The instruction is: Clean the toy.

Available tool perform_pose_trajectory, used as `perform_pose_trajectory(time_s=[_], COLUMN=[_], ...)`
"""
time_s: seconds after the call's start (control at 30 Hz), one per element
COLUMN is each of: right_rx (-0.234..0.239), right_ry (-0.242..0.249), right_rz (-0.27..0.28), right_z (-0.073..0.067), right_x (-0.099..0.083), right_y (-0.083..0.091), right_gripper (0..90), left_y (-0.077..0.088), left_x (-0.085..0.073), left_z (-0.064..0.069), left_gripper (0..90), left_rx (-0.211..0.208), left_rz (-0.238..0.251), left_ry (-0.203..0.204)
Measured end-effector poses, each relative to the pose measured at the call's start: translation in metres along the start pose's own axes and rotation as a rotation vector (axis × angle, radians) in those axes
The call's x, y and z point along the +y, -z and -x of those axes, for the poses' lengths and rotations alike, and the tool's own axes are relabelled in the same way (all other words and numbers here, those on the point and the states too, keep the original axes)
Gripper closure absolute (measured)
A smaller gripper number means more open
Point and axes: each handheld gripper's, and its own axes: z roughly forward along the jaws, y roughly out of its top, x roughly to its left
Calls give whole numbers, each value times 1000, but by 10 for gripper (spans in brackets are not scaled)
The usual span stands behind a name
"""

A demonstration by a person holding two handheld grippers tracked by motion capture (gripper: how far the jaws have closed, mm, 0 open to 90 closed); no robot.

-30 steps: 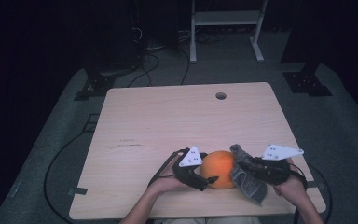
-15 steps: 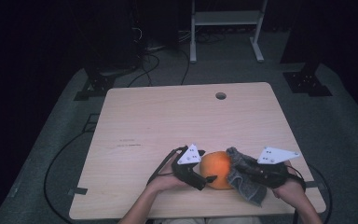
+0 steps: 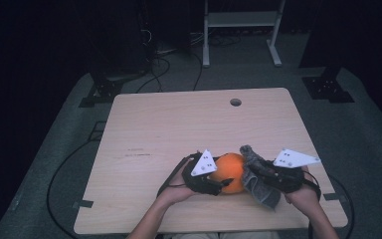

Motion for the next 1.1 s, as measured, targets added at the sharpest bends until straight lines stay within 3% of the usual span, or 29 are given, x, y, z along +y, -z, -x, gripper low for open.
perform_pose_trajectory(time_s=[0.1, 0.17, 0.27, 0.33, 0.4, 0.5, 0.53, 0.6, 0.7, 0.8, 0.87, 1.0, 1.1], right_rx=[20, 35, -5, -4, 16, 97, 117, 102, 114, 102, 83, 94, 88], right_ry=[-42, -83, -65, -68, -64, -61, -52, -14, -43, -45, -32, -61, -67], right_rz=[-75, -89, -107, -100, -57, 31, 38, 5, -14, -23, -39, -33, -37], right_z=[8, 12, 15, 15, 9, -5, -10, -17, -12, -10, -10, -5, -3], right_x=[-20, -28, -26, -25, -18, -2, 2, 1, -8, -12, -15, -18, -20], right_y=[-20, -25, -20, -16, -11, -5, -7, -15, -21, -20, -20, -20, -20], right_gripper=[721, 721, 722, 723, 723, 722, 721, 720, 721, 720, 720, 720, 718], left_y=[0, 0, 6, 11, 11, 3, 2, 1, 4, 10, 14, 7, -4], left_x=[-7, -6, -2, 0, 0, 0, -1, -1, -6, -8, -10, -18, -25], left_z=[-4, -4, -5, -7, -6, -1, 1, 3, -1, -9, -14, -20, -20], left_gripper=[290, 290, 291, 291, 292, 292, 293, 282, 213, 173, 169, 105, 72], left_rx=[-13, -10, -12, -13, 0, -7, -15, -19, -47, -102, -102, -90, -108], left_rz=[-27, -22, -5, 3, -20, -66, -48, -56, -20, 49, 88, 29, 33], left_ry=[13, 11, 5, 16, -2, -35, -37, -62, -85, -22, 12, 56, 73])
